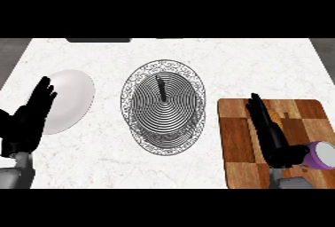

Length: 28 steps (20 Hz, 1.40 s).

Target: Pick the croissant from the cutting board and place it in the tiered basket

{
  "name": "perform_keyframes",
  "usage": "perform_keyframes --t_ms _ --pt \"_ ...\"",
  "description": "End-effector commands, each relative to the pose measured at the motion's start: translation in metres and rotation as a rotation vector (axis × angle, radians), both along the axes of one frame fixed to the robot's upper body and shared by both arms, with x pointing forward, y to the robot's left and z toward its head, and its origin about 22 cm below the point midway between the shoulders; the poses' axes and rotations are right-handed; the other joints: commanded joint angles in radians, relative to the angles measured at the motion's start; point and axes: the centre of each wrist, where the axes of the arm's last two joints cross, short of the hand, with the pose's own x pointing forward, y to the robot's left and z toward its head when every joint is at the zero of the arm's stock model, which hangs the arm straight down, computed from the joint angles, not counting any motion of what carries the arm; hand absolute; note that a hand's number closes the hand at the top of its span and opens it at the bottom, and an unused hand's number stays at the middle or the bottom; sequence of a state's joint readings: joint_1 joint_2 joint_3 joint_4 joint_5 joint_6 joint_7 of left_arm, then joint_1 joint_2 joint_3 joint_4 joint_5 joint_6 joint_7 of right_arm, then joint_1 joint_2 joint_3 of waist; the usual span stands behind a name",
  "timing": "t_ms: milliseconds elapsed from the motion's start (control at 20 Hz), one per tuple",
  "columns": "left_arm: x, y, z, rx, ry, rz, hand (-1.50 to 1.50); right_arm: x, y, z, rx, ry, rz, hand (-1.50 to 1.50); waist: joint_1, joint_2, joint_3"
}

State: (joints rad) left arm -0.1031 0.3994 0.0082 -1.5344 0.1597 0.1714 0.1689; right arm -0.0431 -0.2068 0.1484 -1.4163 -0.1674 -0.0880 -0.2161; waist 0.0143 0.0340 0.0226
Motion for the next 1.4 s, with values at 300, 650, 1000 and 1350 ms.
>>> perform_keyframes --t_ms 300,650,1000,1350 --pt "-0.038 -0.016 -0.064 -0.034 0.184 0.065 0.0 0.011 -0.162 0.095 -0.61 -0.198 -0.635 1.5 -0.103 -0.026 -0.044" --pt "-0.047 -0.059 -0.103 -0.056 0.164 0.017 0.0 -0.016 -0.148 0.079 -0.234 -0.39 -0.883 -1.5 -0.028 -0.035 -0.023" --pt "-0.052 -0.057 -0.093 -0.047 0.171 0.021 0.0 -0.049 -0.122 0.112 -0.51 0.0 -0.636 -1.5 -0.031 -0.038 -0.029" --pt "-0.058 -0.077 -0.099 -0.039 0.165 -0.01 0.0 -0.051 -0.103 0.143 -0.917 0.253 -0.524 -1.5 0.0 -0.032 -0.03"
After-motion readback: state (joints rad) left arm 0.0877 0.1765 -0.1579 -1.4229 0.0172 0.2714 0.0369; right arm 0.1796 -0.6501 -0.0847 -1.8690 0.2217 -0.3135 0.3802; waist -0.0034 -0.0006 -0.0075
